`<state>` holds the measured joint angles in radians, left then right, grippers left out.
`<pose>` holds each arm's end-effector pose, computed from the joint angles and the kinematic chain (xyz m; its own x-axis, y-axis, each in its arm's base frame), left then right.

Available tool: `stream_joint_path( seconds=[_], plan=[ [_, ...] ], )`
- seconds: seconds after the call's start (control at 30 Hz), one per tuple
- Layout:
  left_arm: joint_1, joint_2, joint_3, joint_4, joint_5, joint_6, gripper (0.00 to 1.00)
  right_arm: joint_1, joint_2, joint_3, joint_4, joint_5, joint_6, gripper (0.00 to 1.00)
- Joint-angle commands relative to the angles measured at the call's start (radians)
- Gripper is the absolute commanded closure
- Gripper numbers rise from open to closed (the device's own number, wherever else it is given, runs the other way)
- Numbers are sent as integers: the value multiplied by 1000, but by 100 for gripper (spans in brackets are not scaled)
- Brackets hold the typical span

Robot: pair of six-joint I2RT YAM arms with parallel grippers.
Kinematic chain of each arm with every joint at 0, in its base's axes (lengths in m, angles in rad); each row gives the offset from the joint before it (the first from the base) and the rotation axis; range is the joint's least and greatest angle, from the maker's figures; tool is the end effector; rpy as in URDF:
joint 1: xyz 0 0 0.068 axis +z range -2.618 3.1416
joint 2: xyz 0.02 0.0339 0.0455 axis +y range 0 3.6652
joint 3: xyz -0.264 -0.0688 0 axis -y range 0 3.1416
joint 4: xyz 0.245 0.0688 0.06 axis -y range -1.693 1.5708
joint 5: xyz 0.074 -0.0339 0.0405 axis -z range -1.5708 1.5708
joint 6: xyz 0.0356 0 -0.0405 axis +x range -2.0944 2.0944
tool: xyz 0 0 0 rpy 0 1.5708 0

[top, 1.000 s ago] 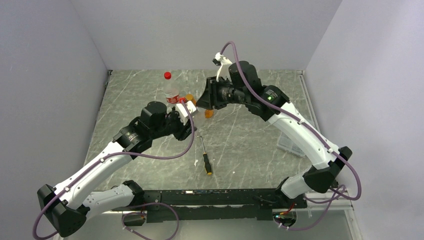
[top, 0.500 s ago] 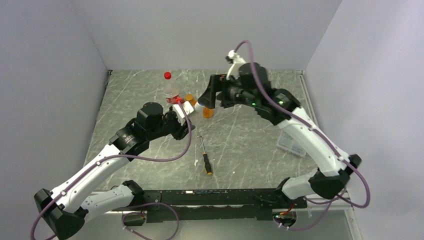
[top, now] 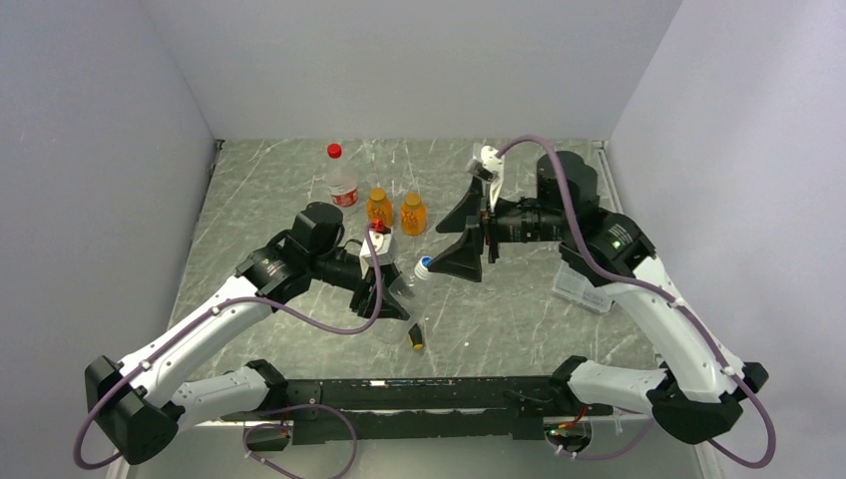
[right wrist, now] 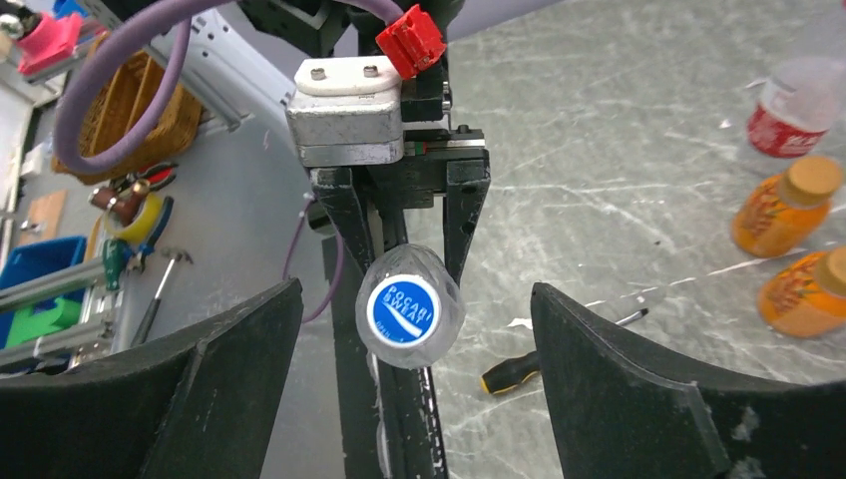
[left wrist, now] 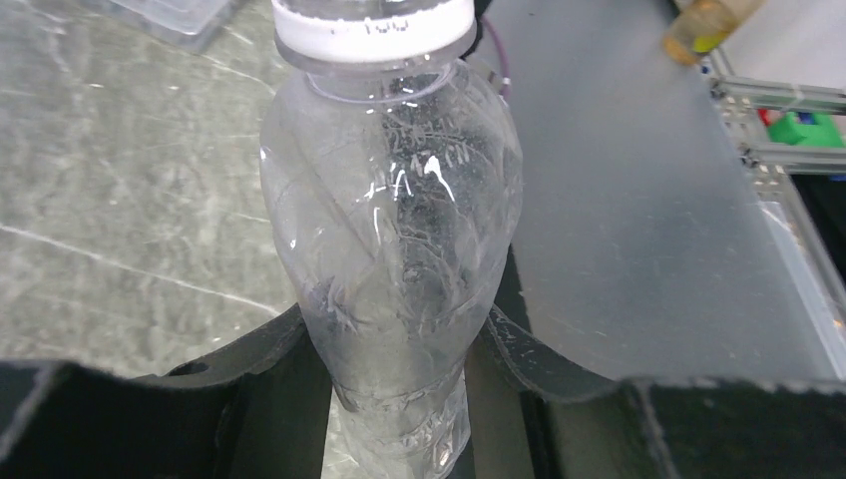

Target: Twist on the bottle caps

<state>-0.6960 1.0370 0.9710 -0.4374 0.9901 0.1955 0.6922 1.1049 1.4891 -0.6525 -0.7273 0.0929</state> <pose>0.1467 -0.1613 0.3394 -0.1856 0.2940 -0.9376 0.9683 -0.1077 -0.2255 0.1412 0.1478 0.4702 -0.2932 -0.1531 -0.9437 -0.9471 0.1809 0.2649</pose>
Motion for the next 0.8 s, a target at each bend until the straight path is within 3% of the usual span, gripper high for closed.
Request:
stream_joint_path(
  seconds=[0.0,0.13,0.6,0.77],
  plan=[
    [4,18,50,7,166,3,100,26,21,-4,37,-105,-61,17],
    [4,11,46,29,175,-11,100,49,51,10,14,-110,-81,27],
    [4,-6,31,71,186,-39,100,70,72,12,-20,-171,-112,44],
    [5,-5,29,75,183,-46,100,72,61,5,-10,-167,-106,56]
  ],
)
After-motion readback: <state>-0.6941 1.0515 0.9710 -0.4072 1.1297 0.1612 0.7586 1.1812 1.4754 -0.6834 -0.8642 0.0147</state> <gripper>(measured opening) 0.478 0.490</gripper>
